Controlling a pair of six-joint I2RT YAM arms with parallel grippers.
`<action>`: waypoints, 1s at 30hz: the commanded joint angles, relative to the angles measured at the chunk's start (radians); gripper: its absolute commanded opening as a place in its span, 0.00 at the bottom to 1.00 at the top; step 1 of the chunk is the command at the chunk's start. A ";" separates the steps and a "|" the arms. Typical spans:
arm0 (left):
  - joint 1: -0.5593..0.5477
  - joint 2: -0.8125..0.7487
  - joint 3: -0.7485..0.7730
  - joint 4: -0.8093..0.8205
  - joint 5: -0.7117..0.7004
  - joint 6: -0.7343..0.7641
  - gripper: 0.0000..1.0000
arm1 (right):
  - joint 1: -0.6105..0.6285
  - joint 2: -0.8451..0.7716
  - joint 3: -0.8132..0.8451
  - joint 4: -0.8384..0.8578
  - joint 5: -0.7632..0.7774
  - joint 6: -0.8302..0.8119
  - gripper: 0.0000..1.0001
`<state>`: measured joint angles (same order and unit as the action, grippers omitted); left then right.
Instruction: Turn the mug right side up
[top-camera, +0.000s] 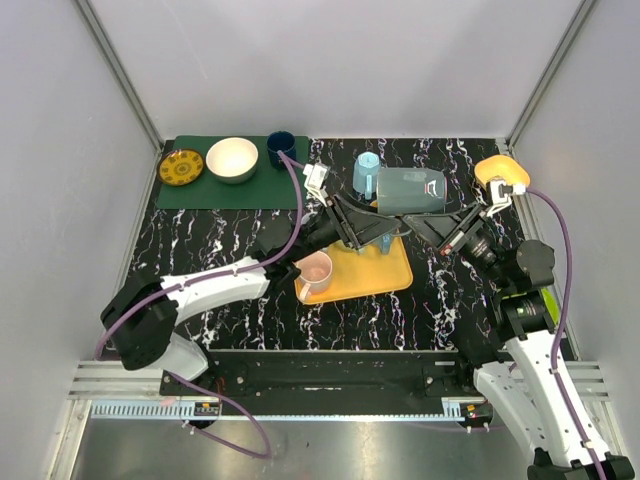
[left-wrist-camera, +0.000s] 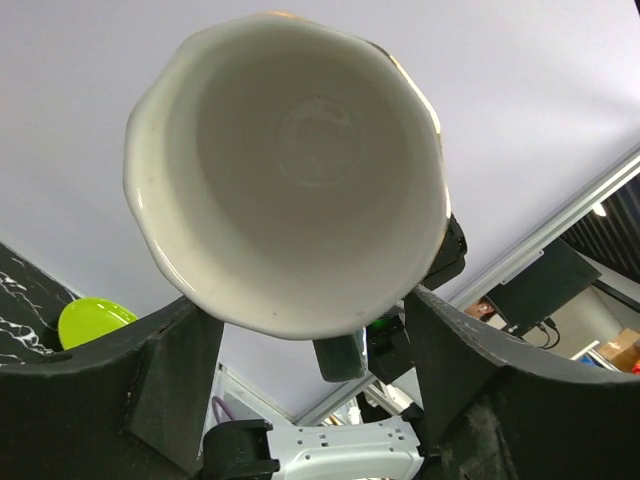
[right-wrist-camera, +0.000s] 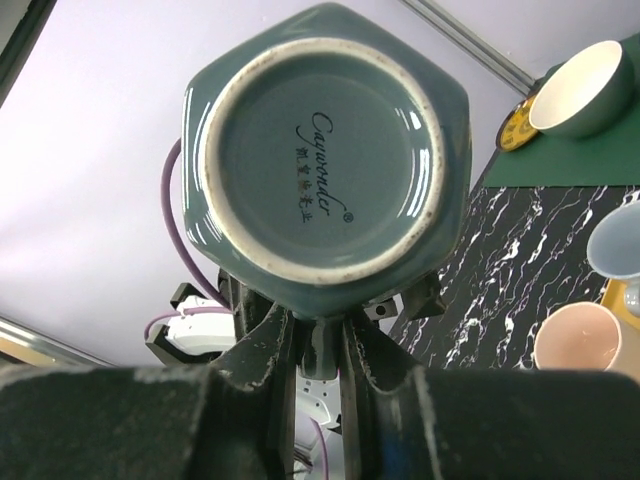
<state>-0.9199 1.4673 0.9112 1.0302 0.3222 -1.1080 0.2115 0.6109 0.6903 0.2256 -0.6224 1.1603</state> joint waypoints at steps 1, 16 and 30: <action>-0.004 0.010 0.074 0.154 0.066 -0.033 0.69 | 0.009 -0.010 0.002 0.086 -0.033 -0.030 0.00; -0.002 0.022 0.109 0.223 0.072 -0.153 0.35 | 0.022 -0.049 0.021 -0.164 -0.025 -0.281 0.00; -0.002 0.010 0.124 0.179 0.100 -0.145 0.00 | 0.032 -0.069 0.041 -0.328 -0.002 -0.415 0.00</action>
<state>-0.9169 1.5261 0.9352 1.0431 0.4278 -1.2366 0.2245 0.5426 0.7235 0.0238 -0.5678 0.8776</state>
